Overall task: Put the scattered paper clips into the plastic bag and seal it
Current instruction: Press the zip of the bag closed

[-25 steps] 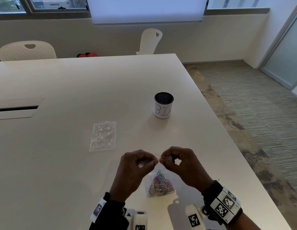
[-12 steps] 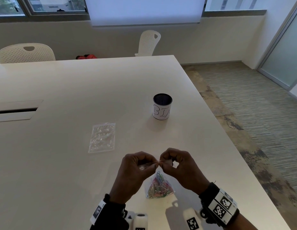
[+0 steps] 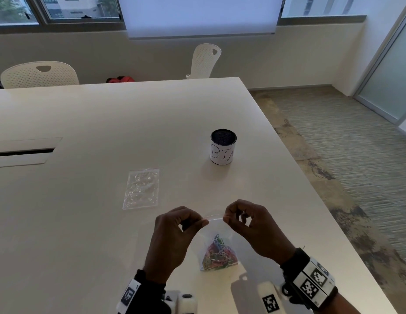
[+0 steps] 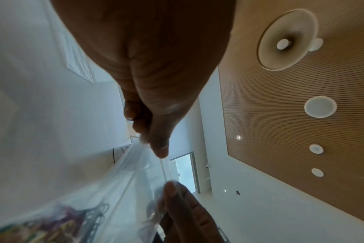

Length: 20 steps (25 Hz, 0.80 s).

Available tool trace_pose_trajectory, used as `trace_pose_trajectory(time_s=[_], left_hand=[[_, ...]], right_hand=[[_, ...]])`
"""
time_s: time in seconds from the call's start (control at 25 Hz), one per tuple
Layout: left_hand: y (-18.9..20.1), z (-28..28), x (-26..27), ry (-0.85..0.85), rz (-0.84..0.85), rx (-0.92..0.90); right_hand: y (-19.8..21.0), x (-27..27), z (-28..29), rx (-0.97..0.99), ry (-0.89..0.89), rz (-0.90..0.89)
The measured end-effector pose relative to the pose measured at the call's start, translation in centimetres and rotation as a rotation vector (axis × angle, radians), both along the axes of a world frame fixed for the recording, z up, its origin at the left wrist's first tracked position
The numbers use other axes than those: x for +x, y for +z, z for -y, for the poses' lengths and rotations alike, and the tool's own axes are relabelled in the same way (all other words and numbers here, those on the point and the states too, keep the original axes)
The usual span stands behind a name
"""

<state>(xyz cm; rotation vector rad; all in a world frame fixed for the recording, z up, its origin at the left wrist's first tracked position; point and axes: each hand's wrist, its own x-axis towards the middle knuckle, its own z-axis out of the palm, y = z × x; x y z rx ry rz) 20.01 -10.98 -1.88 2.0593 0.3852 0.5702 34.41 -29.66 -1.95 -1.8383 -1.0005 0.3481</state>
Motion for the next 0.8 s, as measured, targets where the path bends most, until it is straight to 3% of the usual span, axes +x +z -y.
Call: trace_pose_trajectory(time_s=[0.16,0.36,0.52,0.8], left_hand=[[0.1,-0.7,-0.8,0.051,-0.014,-0.04],[0.6,-1.1,-1.5,-0.006,-0.004,0.076],[2.5,-1.5,-1.4,0.104,0.074,0.081],[3.5,-4.0,-1.8,0.042,0.018,0.073]], right_hand=[[0.3,0.2,0.4,0.007,-0.021,-0.043],[0.9,0.4,0.5,-0.012,-0.019,-0.037],[2.4,0.3,-0.7,0.037,-0.046,-0.05],[4.0,1.9,-2.8,0.066,0.12,-0.132]])
